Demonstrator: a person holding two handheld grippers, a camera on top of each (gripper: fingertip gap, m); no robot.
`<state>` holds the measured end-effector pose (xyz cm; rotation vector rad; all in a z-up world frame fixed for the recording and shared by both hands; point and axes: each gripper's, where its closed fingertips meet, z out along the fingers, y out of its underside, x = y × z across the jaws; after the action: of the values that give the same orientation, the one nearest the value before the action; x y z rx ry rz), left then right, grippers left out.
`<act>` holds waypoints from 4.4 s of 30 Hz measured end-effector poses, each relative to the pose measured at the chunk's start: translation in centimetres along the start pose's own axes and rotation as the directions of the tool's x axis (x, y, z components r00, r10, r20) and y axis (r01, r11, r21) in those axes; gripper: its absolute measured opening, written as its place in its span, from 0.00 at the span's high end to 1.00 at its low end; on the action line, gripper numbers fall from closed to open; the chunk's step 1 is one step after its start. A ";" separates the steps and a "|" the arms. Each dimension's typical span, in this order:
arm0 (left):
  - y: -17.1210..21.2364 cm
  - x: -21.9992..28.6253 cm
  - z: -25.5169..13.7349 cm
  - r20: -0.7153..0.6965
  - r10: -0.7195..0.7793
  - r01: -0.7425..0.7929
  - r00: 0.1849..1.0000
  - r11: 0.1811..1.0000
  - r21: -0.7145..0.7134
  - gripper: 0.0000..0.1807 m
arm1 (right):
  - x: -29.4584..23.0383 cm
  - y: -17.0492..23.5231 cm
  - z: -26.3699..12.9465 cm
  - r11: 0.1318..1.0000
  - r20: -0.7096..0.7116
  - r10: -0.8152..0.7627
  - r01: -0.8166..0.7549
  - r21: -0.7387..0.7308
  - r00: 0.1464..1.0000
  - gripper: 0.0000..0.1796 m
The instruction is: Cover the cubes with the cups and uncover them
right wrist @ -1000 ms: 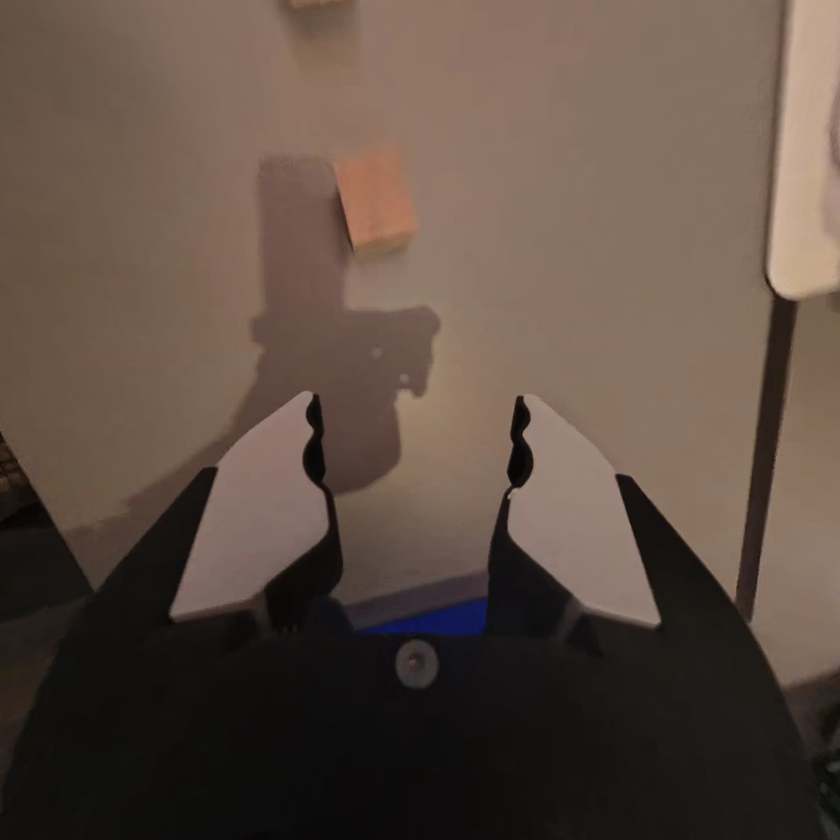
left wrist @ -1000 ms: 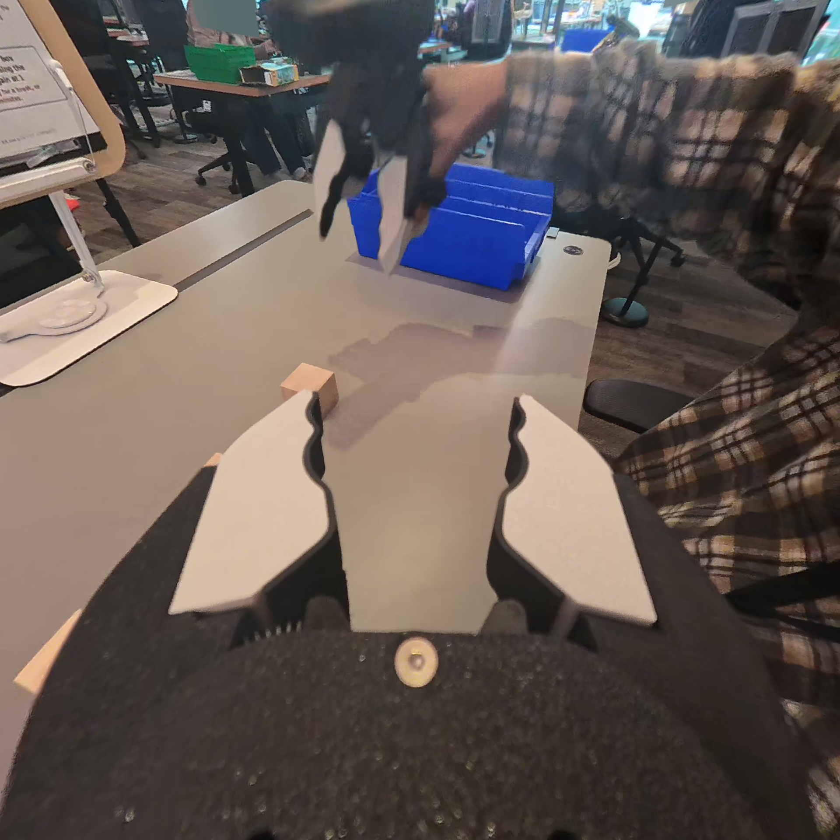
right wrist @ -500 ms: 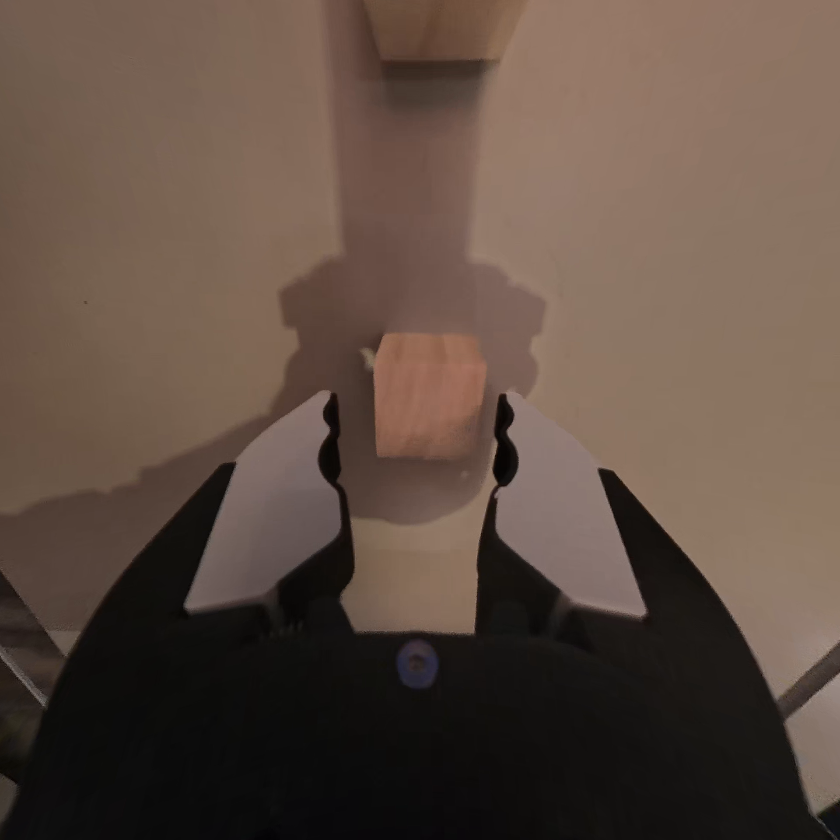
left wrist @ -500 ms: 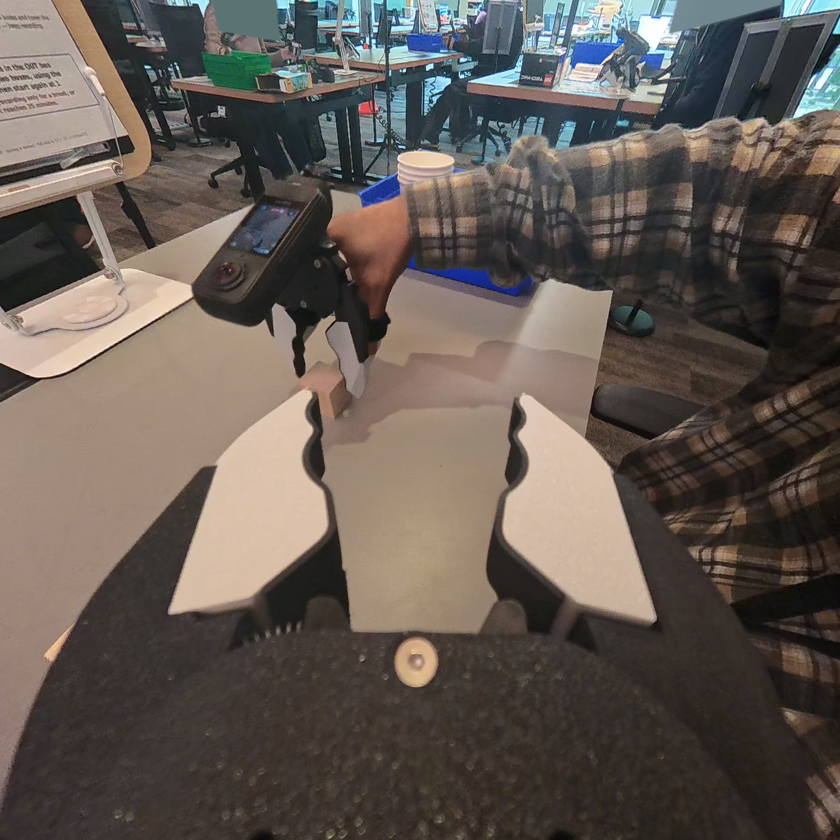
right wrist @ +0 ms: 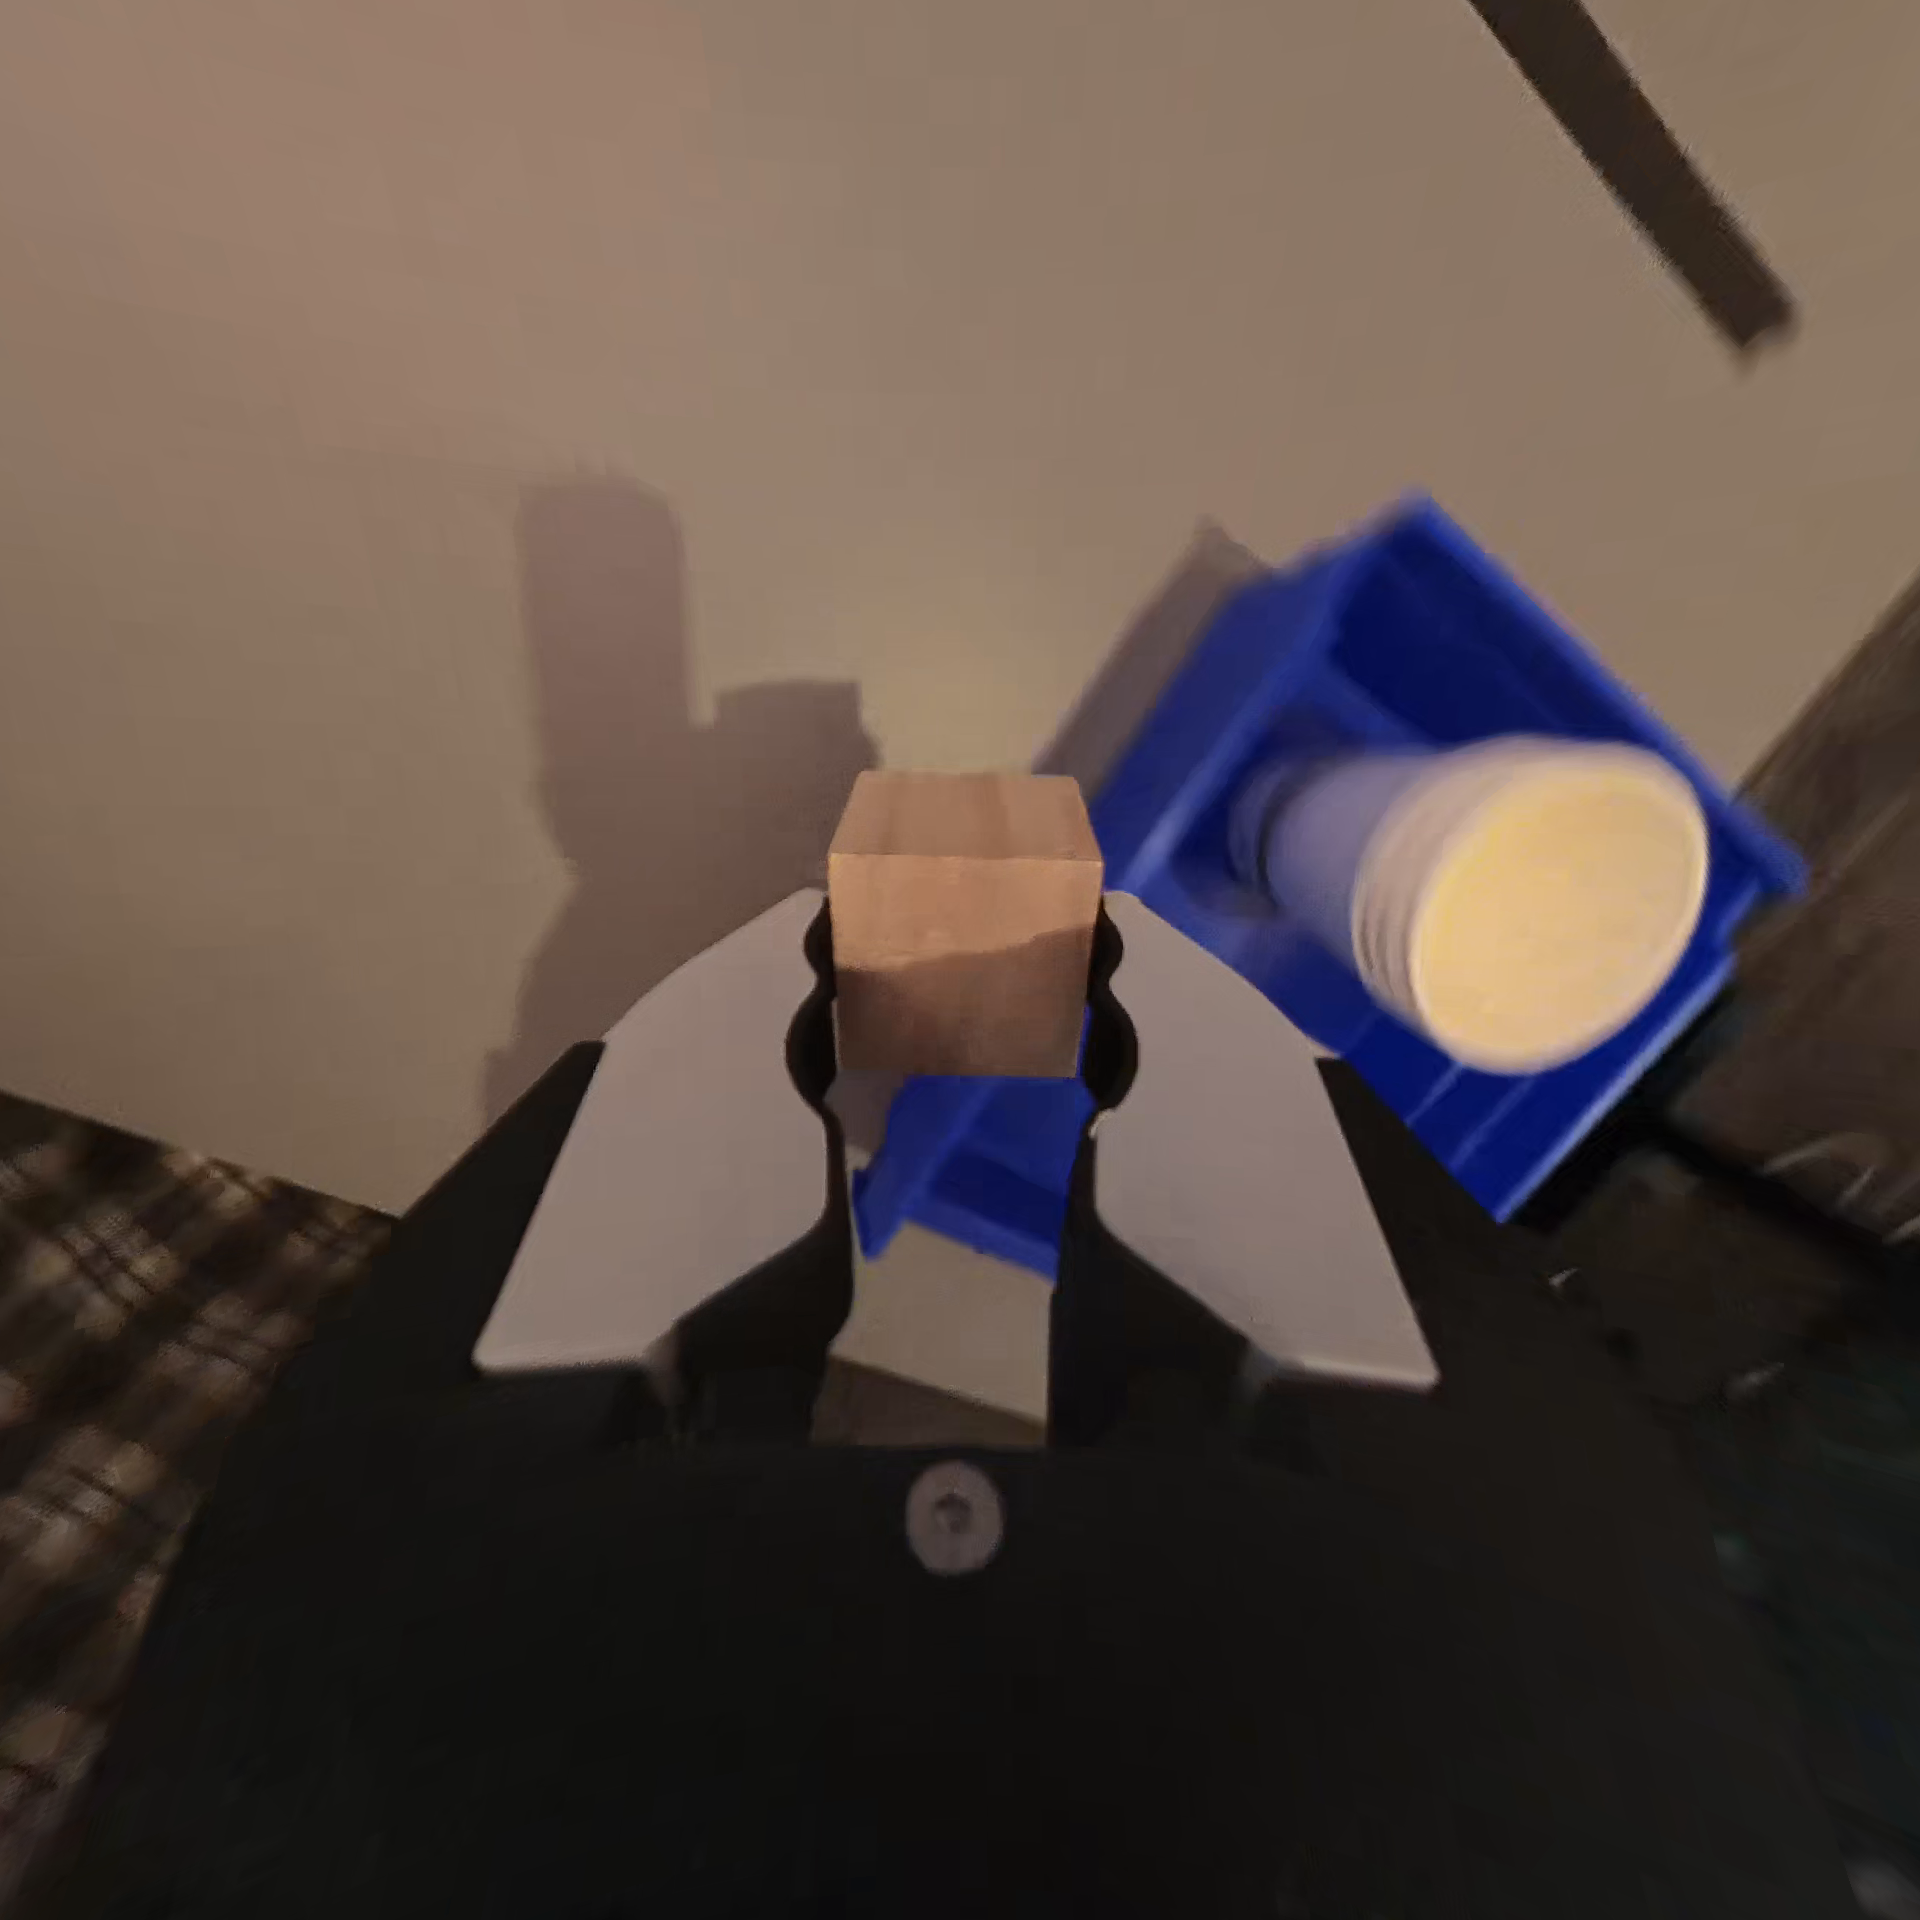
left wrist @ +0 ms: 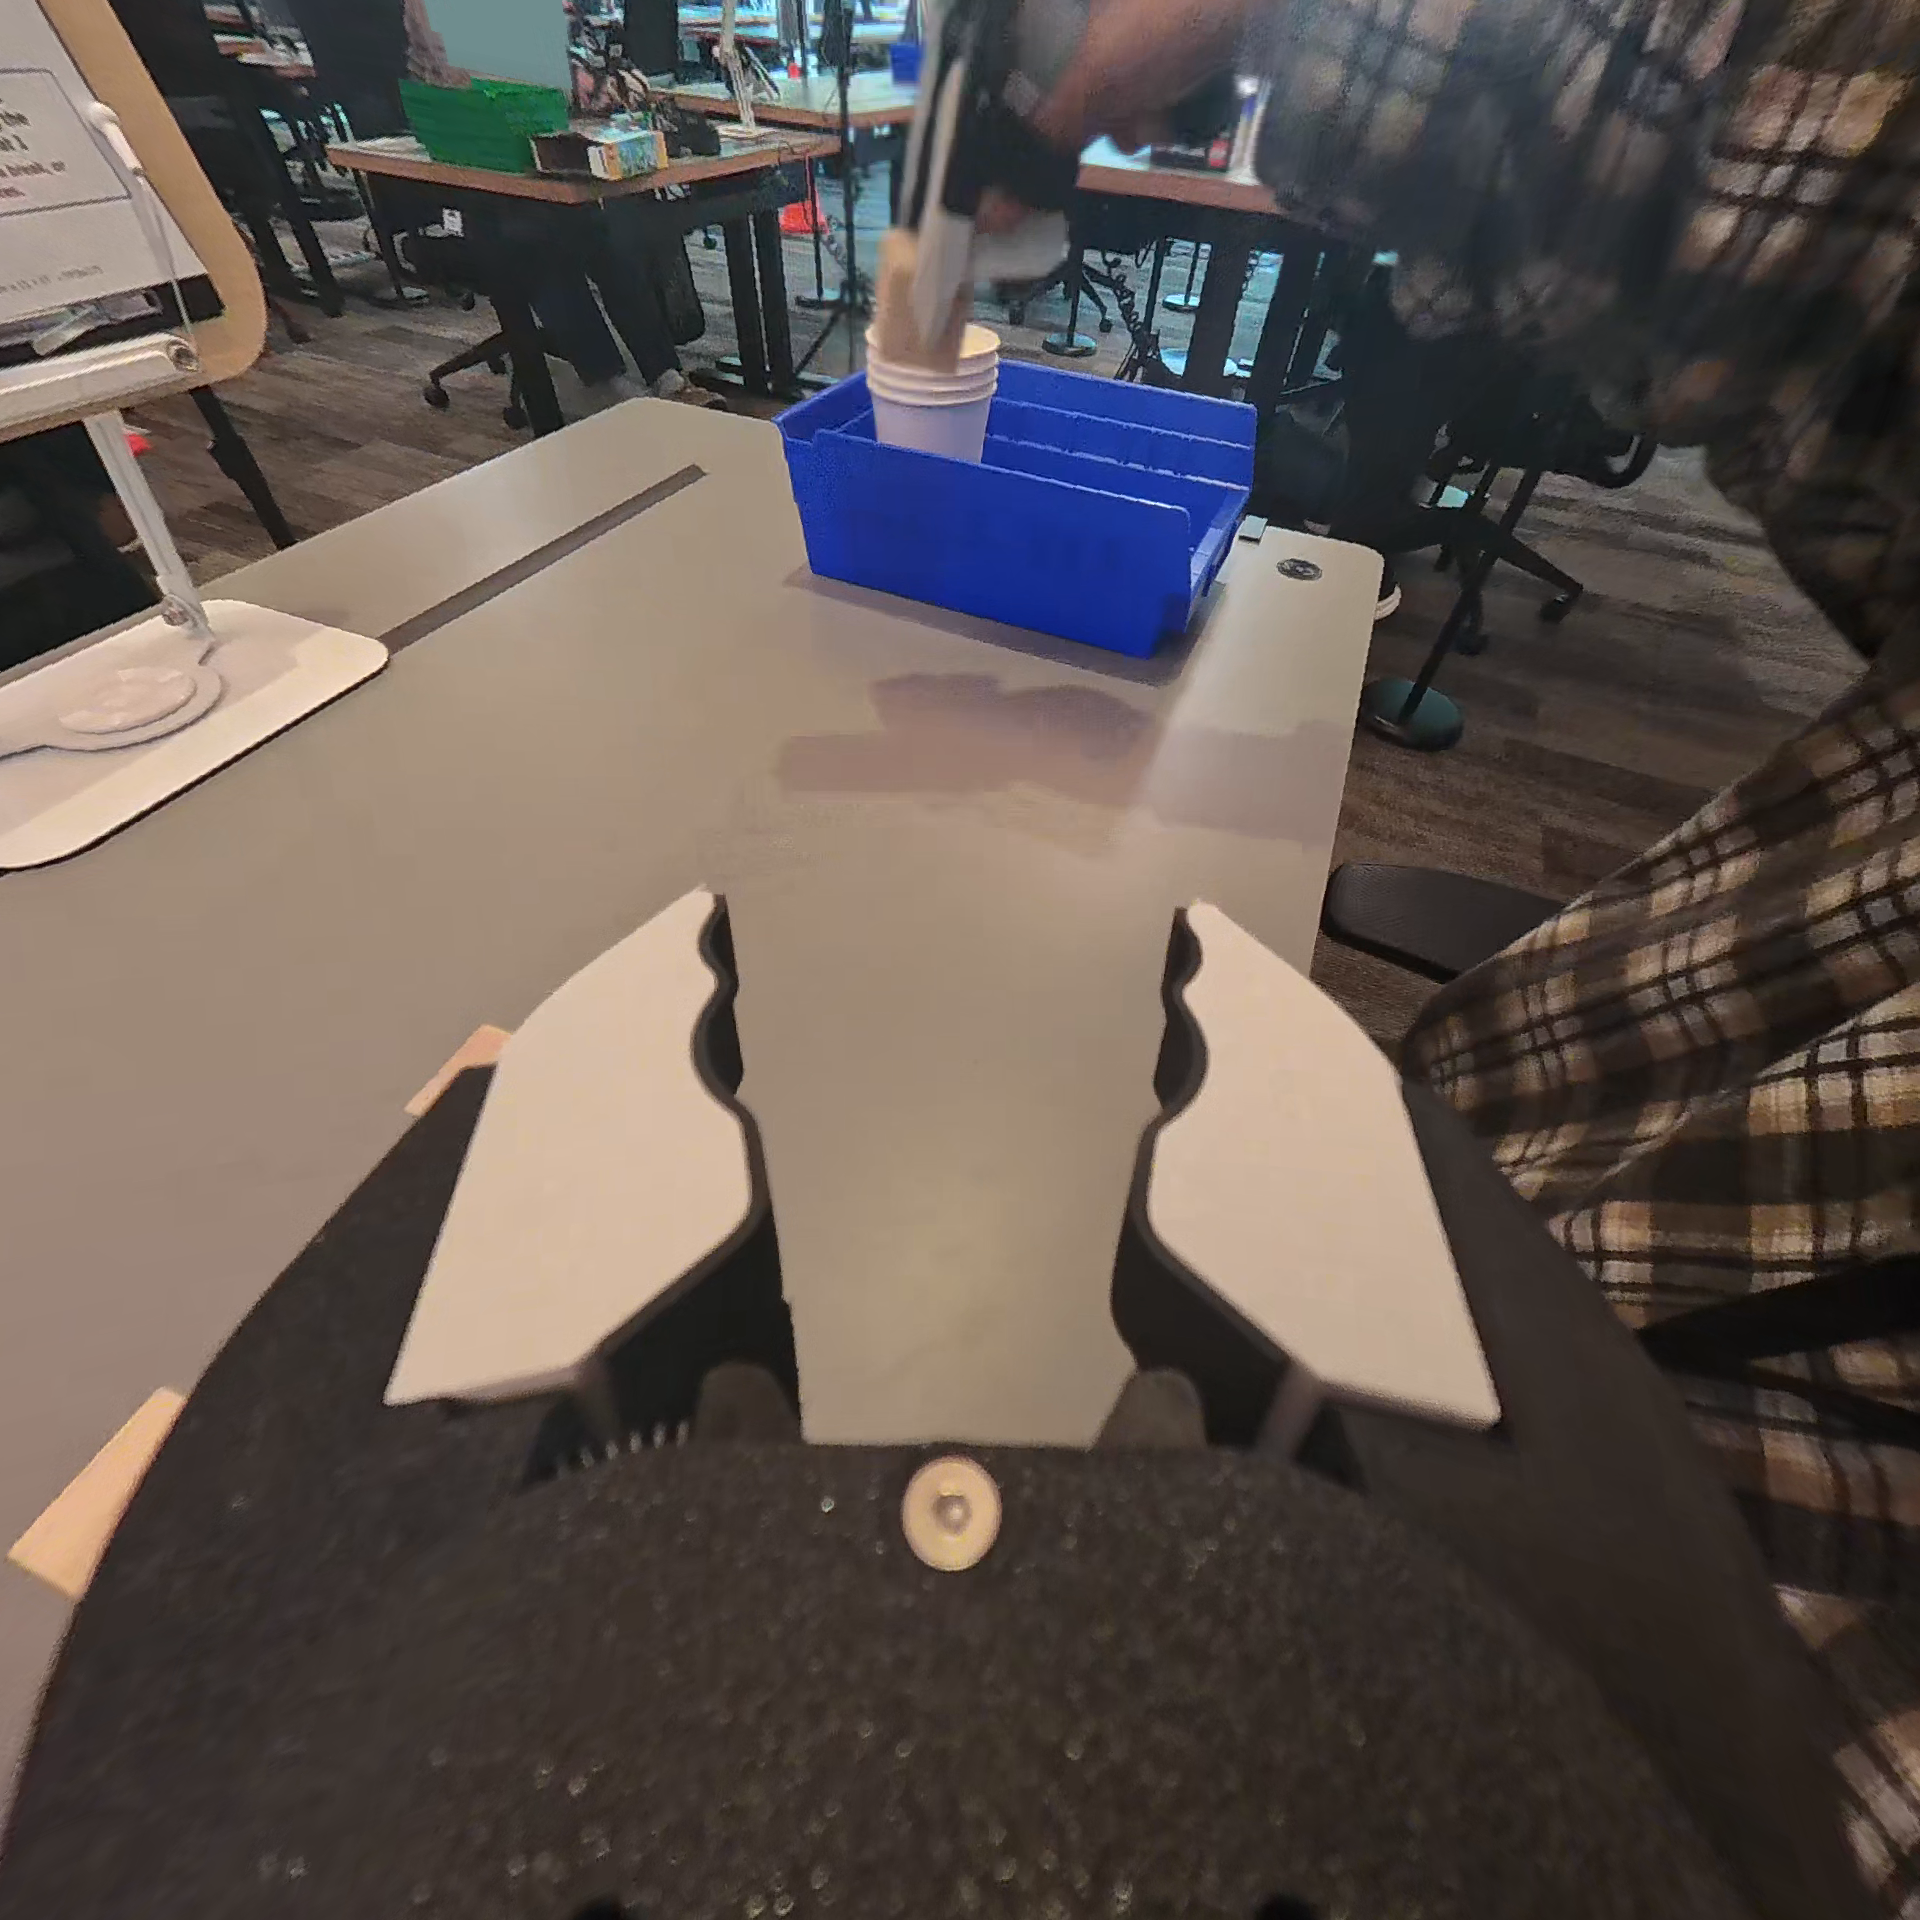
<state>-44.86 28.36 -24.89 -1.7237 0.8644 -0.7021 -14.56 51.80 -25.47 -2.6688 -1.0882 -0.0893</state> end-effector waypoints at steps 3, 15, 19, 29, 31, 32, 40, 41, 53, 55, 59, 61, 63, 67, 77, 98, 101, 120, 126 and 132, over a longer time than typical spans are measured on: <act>0.2 0.3 0.4 -0.012 -0.001 0.001 1.000 1.000 -0.012 0.57 | 4.2 5.7 0.1 0.961 0.050 0.273 -0.275 0.036 0.961 0.75; 0.5 1.3 1.2 -0.021 0.023 -0.024 1.000 0.999 -0.044 0.57 | 8.5 12.5 12.1 0.863 0.038 0.502 -0.498 -0.079 0.864 0.75; 0.6 1.0 1.3 -0.023 0.014 -0.015 1.000 0.999 -0.045 0.57 | 8.3 12.5 13.6 0.855 0.031 0.515 -0.511 -0.085 0.857 0.75; 0.7 1.1 1.3 -0.029 0.013 -0.014 0.999 0.999 -0.046 0.57 | 7.7 13.4 15.1 0.861 -0.010 0.505 -0.504 -0.072 0.863 0.75; 0.8 1.2 1.3 -0.029 0.018 -0.019 0.999 0.999 -0.051 0.57 | 7.7 13.3 15.3 0.861 -0.010 0.506 -0.506 -0.062 0.862 0.75; 0.8 1.2 1.4 -0.028 0.021 -0.022 0.999 0.998 -0.052 0.57 | 7.7 13.3 15.4 0.860 -0.012 0.507 -0.507 -0.056 0.862 0.75; 1.2 0.1 1.6 -0.006 0.019 -0.019 1.000 0.997 -0.069 0.56 | 8.4 12.8 14.6 0.879 -0.043 0.477 -0.477 0.009 0.878 0.62; 1.3 -0.6 1.6 0.011 0.022 -0.021 1.000 0.996 -0.085 0.56 | 8.4 12.8 14.1 0.880 -0.039 0.475 -0.475 0.017 0.879 0.59; 7.5 -11.9 7.2 -0.157 0.254 -0.290 0.954 0.660 -0.693 0.55 | 3.9 13.9 -0.9 0.869 0.062 0.308 -0.307 0.389 0.949 0.56; 10.3 -12.7 7.7 -0.256 0.234 -0.343 0.938 0.514 -0.786 0.54 | 2.2 15.0 -2.2 0.858 0.090 0.267 -0.279 0.432 0.960 0.56; 14.6 -14.7 7.7 -0.319 0.186 -0.362 0.929 0.287 -0.887 0.52 | -0.7 17.3 -3.2 0.844 0.138 0.222 -0.261 0.468 0.965 0.56; 15.8 -15.4 7.7 -0.322 0.181 -0.358 0.929 0.231 -0.905 0.56 | -2.0 17.9 -3.2 0.838 0.170 0.202 -0.260 0.479 0.965 0.57; 15.6 -16.0 8.1 -0.316 0.208 -0.363 0.925 0.247 -0.899 0.75 | -3.3 18.1 -3.0 0.831 0.196 0.181 -0.257 0.494 0.964 0.58; 14.8 -16.3 8.3 -0.258 0.179 -0.303 0.949 0.306 -0.903 0.75 | -6.4 16.6 -2.3 0.805 0.250 0.100 -0.226 0.549 0.963 0.60; 4.6 -10.7 10.9 -0.205 -0.002 -0.122 0.979 0.797 -0.592 0.76 | -16.1 7.2 -1.4 0.625 0.324 -0.308 -0.067 0.778 0.895 0.62; -2.5 2.1 14.3 -0.432 0.059 -0.141 0.900 0.977 -0.162 0.75 | -24.1 -1.1 -4.3 0.557 0.434 -0.709 0.064 0.828 0.556 0.71; -2.4 2.3 14.6 -0.437 0.060 -0.145 0.897 0.976 -0.164 0.75 | -24.3 -1.0 -3.9 0.578 0.455 -0.704 0.068 0.813 0.545 0.72; -2.3 2.2 13.1 -0.374 -0.022 -0.024 0.927 0.993 -0.117 0.53 | -0.9 7.8 -4.6 0.766 0.230 0.051 -0.186 0.616 0.972 0.77; -1.2 2.9 12.8 -0.361 0.012 -0.069 0.933 0.987 -0.145 0.55 | 7.5 17.2 2.9 0.772 0.152 0.460 -0.478 0.418 0.875 0.77; -0.9 3.0 12.6 -0.329 0.086 -0.153 0.940 0.971 -0.181 0.55 | 9.7 19.8 8.6 0.760 0.098 0.576 -0.576 0.301 0.812 0.76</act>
<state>-32.93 32.78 -27.59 -1.7450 1.2954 -0.8480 5.83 47.07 -36.48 -2.5649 -0.1998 0.1894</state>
